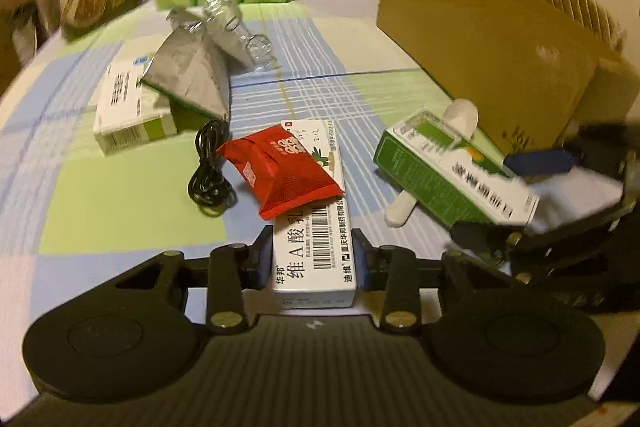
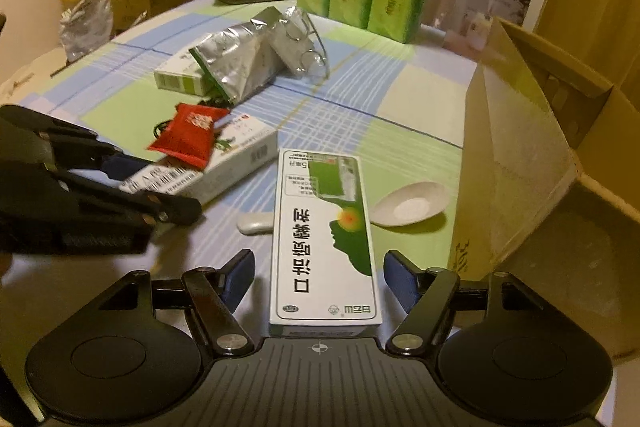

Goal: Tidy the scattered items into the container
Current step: 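Grasp the white cream box with the left tool while the right tool grasps the green-white box, then carry both medicine boxes over the cardboard box and open both tools to release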

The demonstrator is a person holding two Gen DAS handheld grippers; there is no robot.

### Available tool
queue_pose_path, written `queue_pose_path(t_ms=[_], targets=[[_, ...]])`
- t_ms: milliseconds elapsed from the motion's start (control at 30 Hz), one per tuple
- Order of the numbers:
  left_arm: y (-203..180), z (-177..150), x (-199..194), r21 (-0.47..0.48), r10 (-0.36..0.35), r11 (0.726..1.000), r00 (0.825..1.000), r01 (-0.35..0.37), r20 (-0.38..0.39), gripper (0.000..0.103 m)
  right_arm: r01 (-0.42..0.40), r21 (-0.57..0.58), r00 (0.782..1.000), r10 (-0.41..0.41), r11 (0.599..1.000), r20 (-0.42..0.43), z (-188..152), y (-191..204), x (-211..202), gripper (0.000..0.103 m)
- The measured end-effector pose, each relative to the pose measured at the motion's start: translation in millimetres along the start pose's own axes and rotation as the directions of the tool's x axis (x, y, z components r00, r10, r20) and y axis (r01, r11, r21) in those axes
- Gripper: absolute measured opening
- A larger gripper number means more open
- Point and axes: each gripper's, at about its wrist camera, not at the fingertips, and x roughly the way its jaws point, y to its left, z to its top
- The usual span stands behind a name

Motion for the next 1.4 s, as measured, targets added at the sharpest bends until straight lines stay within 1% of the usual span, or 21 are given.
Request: queue_pose_path(t_ms=[67, 100, 133, 200, 233, 267, 300, 400, 533, 600, 733, 867, 1000, 1100, 1200, 1300, 1400], targets=[[9.4, 1.6, -2.3, -0.088, -0.049, 0.995, 0.999, 0.048, -0.006, 0.033, -0.008, 0.015, 1.000, 0.008, 1.000, -0.013, -1.6, -1.2, 2.5, 0.069], [13.9, 2.2, -3.3, -0.134, -0.076, 0.988, 0.997, 0.074, -0.007, 0.033, -0.014, 0.034, 1.000, 0.015, 0.999, -0.020, -2.2, -3.2, 3.8, 0.069], [19.1, 2.4, -4.2, -0.188, -0.107, 0.977, 0.994, 0.104, -0.007, 0.033, -0.018, 0.053, 0.999, 0.019, 0.998, -0.026, -2.8, -4.9, 4.7, 0.066], [28.1, 2.8, -6.1, -0.293, -0.175, 0.941, 0.984, 0.169, 0.004, 0.033, -0.018, 0.077, 0.999, 0.021, 0.997, -0.027, -3.4, -6.8, 3.4, 0.054], [32.6, 2.3, -7.1, -0.349, -0.211, 0.915, 0.977, 0.202, 0.012, 0.033, -0.020, 0.088, 0.999, 0.022, 0.996, -0.023, -3.1, -7.8, 1.9, 0.054], [34.7, 2.0, -8.4, -0.377, -0.227, 0.900, 0.974, 0.218, 0.020, 0.033, -0.023, 0.100, 0.999, 0.025, 0.995, -0.020, -2.4, -8.7, 0.1, 0.054], [34.4, 2.4, -11.0, -0.378, -0.221, 0.900, 0.975, 0.216, 0.029, 0.033, -0.023, 0.104, 1.000, 0.025, 0.994, -0.016, -1.5, -8.6, -1.9, 0.053], [23.7, 6.6, -19.1, -0.282, -0.149, 0.947, 0.988, 0.153, 0.035, 0.033, -0.004, 0.089, 1.000, 0.003, 0.996, 0.011, 1.9, -6.2, -8.7, 0.053], [14.6, 9.2, -25.5, -0.206, -0.106, 0.972, 0.994, 0.110, 0.031, 0.033, -0.004, 0.097, 0.999, 0.001, 0.995, 0.035, 4.7, -5.1, -16.2, 0.053], [9.6, 7.5, -26.5, -0.172, -0.095, 0.980, 0.995, 0.097, 0.023, 0.033, -0.005, 0.094, 0.999, 0.002, 0.996, 0.033, 5.1, -3.5, -16.9, 0.053], [-5.9, 0.3, -28.0, -0.059, -0.045, 0.997, 0.999, 0.045, 0.012, 0.033, -0.014, 0.090, 1.000, 0.013, 0.996, 0.012, 1.8, 0.3, -15.1, 0.053], [-15.4, -6.9, -22.3, 0.028, -0.006, 1.000, 1.000, 0.006, -0.006, 0.033, -0.019, 0.082, 1.000, 0.020, 0.996, -0.013, -2.5, 0.7, -8.0, 0.053], [-17.3, -7.5, -13.6, 0.080, 0.021, 0.997, 1.000, -0.020, -0.007, 0.033, -0.020, 0.080, 1.000, 0.022, 0.997, -0.019, -2.8, -1.9, -1.5, 0.056], [-18.6, -5.5, -8.7, 0.099, 0.026, 0.995, 1.000, -0.026, -0.006, 0.033, -0.021, 0.086, 0.999, 0.023, 0.996, -0.022, -1.0, -5.3, 4.0, 0.058], [-19.6, -2.7, -0.4, 0.115, 0.026, 0.993, 1.000, -0.024, -0.018, 0.033, -0.021, 0.087, 0.999, 0.024, 0.996, -0.033, -0.2, -7.3, 10.9, 0.058], [-20.1, -1.2, 3.1, 0.127, 0.025, 0.992, 0.999, -0.022, -0.025, 0.033, -0.021, 0.094, 0.999, 0.024, 0.995, -0.035, 0.3, -9.7, 12.6, 0.053], [-19.7, -0.8, -2.1, 0.118, 0.029, 0.993, 1.000, -0.027, -0.013, 0.033, -0.009, 0.090, 1.000, 0.011, 0.996, -0.022, 2.8, -9.1, 6.8, 0.053]])
